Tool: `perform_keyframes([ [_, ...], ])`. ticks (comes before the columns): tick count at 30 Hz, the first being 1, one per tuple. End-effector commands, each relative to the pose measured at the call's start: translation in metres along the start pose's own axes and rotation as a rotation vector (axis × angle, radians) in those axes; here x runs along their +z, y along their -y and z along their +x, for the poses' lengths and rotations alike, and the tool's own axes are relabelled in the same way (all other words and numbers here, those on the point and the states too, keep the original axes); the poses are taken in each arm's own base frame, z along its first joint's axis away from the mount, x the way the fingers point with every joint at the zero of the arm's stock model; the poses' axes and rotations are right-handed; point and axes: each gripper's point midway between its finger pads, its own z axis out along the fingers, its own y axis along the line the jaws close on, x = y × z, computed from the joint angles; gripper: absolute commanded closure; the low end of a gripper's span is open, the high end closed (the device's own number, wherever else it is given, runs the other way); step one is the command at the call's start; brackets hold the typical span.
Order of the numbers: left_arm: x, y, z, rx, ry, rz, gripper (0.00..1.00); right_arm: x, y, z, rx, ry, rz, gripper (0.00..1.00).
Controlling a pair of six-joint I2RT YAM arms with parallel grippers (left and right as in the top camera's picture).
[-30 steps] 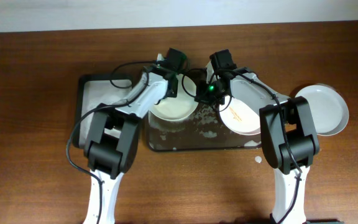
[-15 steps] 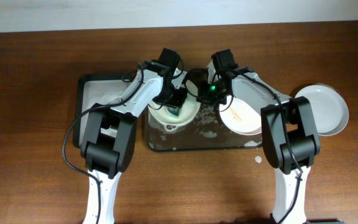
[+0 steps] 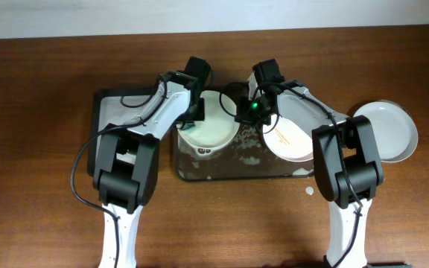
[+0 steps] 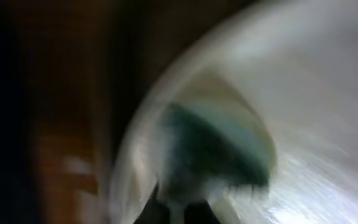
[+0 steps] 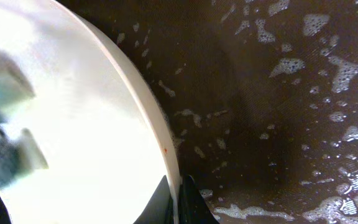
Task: Clean dirty plates on tray and stack at the side
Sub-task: 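Scrub the held plate with the sponge in the left gripper, then keep scrubbing the plate's inner surface with the left-gripper sponge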
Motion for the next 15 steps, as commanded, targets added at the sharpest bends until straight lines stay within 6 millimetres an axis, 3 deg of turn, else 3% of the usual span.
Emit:
perform_keyframes([
  [1,0.034,-0.060,-0.004,-0.065,0.055,-0.302,0.99,0.014,0.023,0.015,0.025,-0.037,0.078,0.96],
  [7,0.034,-0.033,-0.039,-0.112,0.200,-0.188,0.99,0.013,0.023,0.015,0.025,-0.036,0.079,0.96],
  [10,0.035,0.012,-0.045,-0.010,0.196,0.030,0.99,0.014,0.023,0.015,0.022,-0.037,0.079,0.96],
  [13,0.031,0.052,-0.038,0.097,0.163,0.233,0.99,0.014,0.023,0.015,0.022,-0.037,0.079,0.96],
  [15,0.028,0.064,-0.031,0.116,0.132,0.304,0.99,0.014,0.023,0.015,0.022,-0.037,0.079,0.96],
])
